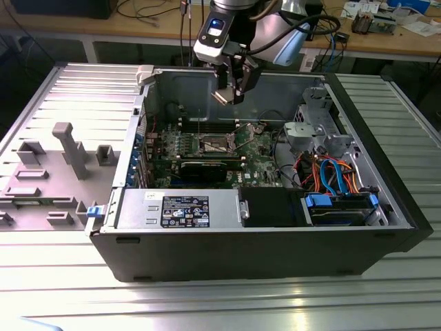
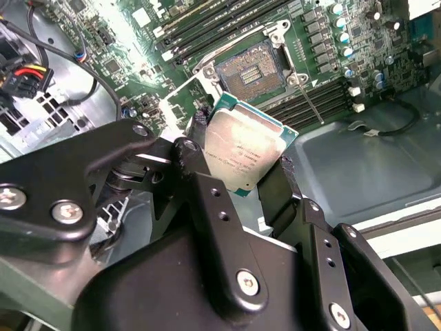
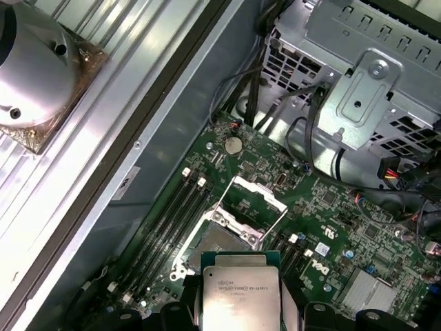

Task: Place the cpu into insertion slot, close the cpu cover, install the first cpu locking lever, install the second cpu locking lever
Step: 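Place the cpu into insertion slot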

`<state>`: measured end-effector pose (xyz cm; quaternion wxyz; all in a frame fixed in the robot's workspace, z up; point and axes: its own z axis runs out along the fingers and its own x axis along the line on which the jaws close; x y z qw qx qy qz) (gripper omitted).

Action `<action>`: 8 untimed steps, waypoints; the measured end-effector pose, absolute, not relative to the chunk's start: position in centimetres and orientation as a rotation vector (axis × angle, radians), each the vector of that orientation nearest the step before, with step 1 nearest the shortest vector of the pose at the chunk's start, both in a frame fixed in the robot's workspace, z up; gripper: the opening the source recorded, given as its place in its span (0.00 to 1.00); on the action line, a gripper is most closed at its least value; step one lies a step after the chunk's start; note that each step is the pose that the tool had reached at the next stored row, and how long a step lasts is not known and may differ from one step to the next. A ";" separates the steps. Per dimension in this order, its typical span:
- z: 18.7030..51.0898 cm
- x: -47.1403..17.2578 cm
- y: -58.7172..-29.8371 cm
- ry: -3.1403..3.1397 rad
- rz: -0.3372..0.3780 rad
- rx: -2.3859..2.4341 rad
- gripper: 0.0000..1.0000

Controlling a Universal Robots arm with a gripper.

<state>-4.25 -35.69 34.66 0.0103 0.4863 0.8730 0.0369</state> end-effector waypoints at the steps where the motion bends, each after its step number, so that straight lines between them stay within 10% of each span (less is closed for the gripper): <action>1: 34.7 -4.3 -35.7 2.718 0.115 1.529 0.55; 8: 34.5 -4.3 -36.0 2.700 0.114 1.559 0.55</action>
